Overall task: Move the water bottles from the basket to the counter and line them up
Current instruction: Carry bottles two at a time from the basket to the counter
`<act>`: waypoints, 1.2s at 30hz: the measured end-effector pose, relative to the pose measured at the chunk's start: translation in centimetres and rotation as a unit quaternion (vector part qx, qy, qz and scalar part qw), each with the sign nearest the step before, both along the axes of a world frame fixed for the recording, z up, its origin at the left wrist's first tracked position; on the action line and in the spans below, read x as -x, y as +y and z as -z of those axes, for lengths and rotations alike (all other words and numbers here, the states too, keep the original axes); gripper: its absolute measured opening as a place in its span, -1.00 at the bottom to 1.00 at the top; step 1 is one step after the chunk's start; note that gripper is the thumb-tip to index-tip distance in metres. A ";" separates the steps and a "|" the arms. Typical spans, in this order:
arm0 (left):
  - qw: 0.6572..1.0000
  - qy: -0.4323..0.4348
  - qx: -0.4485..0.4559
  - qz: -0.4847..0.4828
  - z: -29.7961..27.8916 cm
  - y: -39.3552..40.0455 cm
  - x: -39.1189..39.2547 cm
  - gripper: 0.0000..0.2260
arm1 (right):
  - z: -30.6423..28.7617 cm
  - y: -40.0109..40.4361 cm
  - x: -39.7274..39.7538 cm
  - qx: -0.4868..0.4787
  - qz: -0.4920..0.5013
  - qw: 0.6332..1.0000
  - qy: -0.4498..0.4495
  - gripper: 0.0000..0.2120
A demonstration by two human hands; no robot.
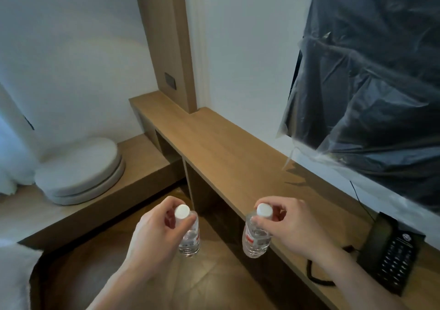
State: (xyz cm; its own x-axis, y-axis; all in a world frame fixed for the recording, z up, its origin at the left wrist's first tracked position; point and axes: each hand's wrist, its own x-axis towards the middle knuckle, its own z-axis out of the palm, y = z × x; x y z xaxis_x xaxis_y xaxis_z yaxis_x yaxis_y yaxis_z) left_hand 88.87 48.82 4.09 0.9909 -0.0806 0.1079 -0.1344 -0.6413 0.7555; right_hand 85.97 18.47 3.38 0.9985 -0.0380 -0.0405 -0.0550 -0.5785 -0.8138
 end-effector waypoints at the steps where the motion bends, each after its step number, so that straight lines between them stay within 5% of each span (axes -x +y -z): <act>1: 1.000 -0.004 -0.008 0.006 0.2 0.8 -1.7 -0.85 | 0.2 0.7 -1.1 0.003 0.006 1.000 0.000 -0.82; 17: 0.998 0.019 -0.006 0.060 0.7 4.9 -25.1 -0.86 | 1.3 6.7 -20.8 0.002 0.042 0.998 0.038 -0.84; 36: 0.987 0.054 -0.135 0.075 5.8 6.9 -57.8 -0.81 | 6.0 8.1 -48.5 0.005 0.081 0.993 0.082 -0.84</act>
